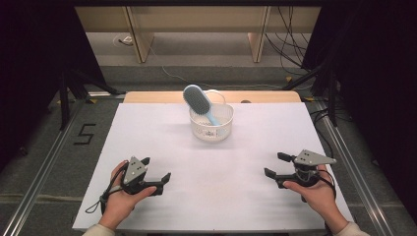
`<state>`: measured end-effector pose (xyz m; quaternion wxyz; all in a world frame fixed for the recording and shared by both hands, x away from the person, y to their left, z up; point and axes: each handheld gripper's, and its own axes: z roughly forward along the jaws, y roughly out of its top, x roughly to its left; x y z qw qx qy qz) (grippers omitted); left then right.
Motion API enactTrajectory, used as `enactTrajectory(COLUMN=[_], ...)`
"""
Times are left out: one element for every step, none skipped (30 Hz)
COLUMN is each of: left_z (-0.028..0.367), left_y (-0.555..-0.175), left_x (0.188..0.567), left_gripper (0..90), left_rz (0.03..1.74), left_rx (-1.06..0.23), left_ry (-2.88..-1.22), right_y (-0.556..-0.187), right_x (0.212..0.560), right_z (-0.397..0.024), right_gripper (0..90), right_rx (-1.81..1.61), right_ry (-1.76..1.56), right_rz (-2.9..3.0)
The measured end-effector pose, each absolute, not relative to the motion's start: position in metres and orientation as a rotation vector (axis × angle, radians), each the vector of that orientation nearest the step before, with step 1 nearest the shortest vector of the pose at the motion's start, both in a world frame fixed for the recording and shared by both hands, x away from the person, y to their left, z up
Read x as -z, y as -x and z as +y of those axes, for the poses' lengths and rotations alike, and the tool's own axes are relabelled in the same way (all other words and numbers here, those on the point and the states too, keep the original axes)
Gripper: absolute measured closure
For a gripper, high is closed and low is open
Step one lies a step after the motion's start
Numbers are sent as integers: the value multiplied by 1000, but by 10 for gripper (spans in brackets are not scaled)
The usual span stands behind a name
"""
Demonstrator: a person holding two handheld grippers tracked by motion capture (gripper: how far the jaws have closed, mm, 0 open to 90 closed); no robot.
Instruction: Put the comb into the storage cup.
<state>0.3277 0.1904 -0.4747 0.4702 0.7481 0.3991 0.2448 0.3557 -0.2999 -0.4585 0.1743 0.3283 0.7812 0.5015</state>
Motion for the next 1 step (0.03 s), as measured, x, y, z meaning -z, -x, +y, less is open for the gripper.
enactTrajectory(left_z=[190], left_y=[-328], left_x=[475], left_gripper=[85], left_rz=[979], left_rx=[-600], left_ry=[-1833], right_y=[-356], right_x=[458], right_z=[-300], right_gripper=[185], right_rx=[-1420], right_ry=[-926], right_rz=[2212])
